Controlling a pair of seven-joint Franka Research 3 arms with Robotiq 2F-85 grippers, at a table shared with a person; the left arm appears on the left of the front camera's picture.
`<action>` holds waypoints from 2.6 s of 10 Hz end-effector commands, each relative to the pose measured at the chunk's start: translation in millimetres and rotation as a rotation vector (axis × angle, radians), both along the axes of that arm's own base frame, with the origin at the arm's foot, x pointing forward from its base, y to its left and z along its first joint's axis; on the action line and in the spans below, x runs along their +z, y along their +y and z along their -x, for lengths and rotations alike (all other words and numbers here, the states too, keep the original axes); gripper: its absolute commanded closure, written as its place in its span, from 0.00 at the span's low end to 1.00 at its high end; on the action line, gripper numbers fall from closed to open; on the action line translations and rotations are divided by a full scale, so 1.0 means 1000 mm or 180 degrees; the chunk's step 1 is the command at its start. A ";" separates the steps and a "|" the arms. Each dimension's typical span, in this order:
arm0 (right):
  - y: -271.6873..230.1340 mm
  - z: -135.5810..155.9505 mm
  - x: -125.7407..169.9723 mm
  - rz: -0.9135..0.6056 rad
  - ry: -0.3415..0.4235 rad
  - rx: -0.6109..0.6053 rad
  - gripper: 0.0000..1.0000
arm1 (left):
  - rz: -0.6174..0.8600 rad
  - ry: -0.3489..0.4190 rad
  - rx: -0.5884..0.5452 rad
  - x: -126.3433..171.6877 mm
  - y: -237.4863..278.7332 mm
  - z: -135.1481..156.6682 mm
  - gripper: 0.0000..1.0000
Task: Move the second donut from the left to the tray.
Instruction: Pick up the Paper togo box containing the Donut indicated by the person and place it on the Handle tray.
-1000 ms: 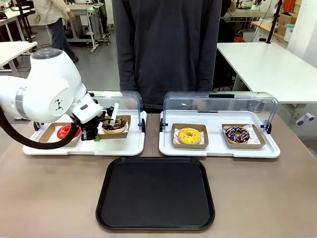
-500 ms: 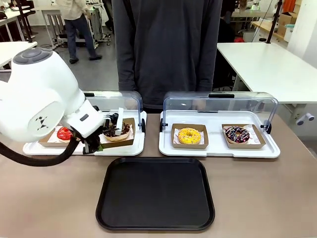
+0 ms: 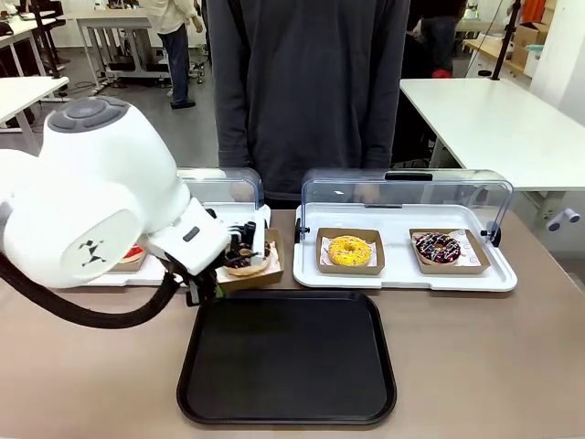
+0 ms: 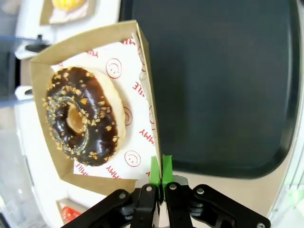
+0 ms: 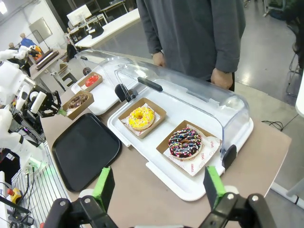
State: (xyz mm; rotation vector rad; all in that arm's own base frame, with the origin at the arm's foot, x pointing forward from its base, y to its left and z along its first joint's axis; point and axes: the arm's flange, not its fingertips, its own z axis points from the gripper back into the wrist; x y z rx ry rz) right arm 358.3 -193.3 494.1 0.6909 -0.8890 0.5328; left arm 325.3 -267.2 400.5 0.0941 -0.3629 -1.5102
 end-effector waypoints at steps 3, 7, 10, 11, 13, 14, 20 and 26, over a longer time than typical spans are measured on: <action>0.001 -0.002 0.000 -0.0039 -0.0087 0.0006 0.00 | -0.0057 0.0046 -0.0131 -0.033 -0.017 0.060 0.99; 0.001 -0.002 0.000 -0.0039 -0.0087 0.0006 0.00 | -0.0209 0.0017 -0.0195 -0.066 -0.046 0.085 0.99; 0.001 -0.002 0.000 -0.0039 -0.0087 0.0006 0.00 | -0.0252 0.0009 -0.0228 -0.089 -0.058 0.094 0.99; 0.001 -0.002 0.000 -0.0039 -0.0087 0.0006 0.00 | -0.0266 -0.0005 -0.0230 -0.093 -0.061 0.094 0.99; 0.001 -0.002 0.000 -0.0039 -0.0087 0.0006 0.00 | -0.0321 0.0048 -0.0201 -0.102 -0.065 0.093 0.99; 0.001 -0.002 0.000 -0.0039 -0.0087 0.0006 0.00 | -0.0310 0.0072 -0.0173 -0.105 -0.065 0.091 0.99; 0.001 -0.002 0.000 -0.0039 -0.0087 0.0006 0.00 | -0.0188 0.0283 -0.0183 -0.090 -0.057 0.094 0.38; 0.001 -0.002 0.000 -0.0039 -0.0087 0.0006 0.00 | -0.0074 0.0360 -0.0168 -0.025 -0.035 0.108 0.00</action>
